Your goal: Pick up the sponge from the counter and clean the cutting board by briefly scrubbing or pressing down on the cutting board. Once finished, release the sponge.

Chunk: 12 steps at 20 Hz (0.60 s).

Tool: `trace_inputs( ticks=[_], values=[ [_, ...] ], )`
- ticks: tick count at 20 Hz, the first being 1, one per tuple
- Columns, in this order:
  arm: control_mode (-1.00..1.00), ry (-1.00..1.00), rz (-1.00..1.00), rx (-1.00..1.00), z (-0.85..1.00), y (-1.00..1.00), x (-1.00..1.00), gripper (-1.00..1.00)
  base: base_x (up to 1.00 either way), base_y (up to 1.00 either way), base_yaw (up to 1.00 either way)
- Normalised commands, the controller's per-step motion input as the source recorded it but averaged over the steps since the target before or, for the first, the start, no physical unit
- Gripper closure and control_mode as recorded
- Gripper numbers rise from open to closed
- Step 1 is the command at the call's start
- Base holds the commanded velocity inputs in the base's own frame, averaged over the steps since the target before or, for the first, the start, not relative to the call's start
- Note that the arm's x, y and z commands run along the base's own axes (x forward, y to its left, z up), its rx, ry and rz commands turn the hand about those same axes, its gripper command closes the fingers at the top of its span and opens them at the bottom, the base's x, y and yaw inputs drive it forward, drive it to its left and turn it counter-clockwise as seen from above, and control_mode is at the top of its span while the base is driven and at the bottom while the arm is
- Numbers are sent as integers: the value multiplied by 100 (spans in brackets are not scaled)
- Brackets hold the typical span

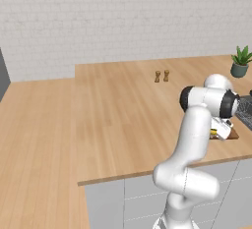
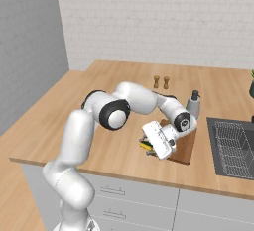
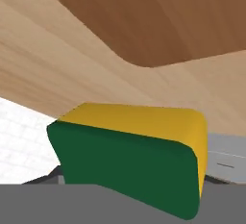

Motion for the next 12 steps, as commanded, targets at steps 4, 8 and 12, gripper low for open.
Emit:
trace_inputs(
  ticks=[4, 8, 12],
  values=[
    [-100, 20, -18, -11, 95, 75, -16, 100, 0, 0, 0],
    [-100, 14, -17, -29, 48, 71, 27, 100, 0, 0, 0],
    [-100, 7, -15, -48, 2, 49, 30, 100, 0, 0, 0]
  ],
)
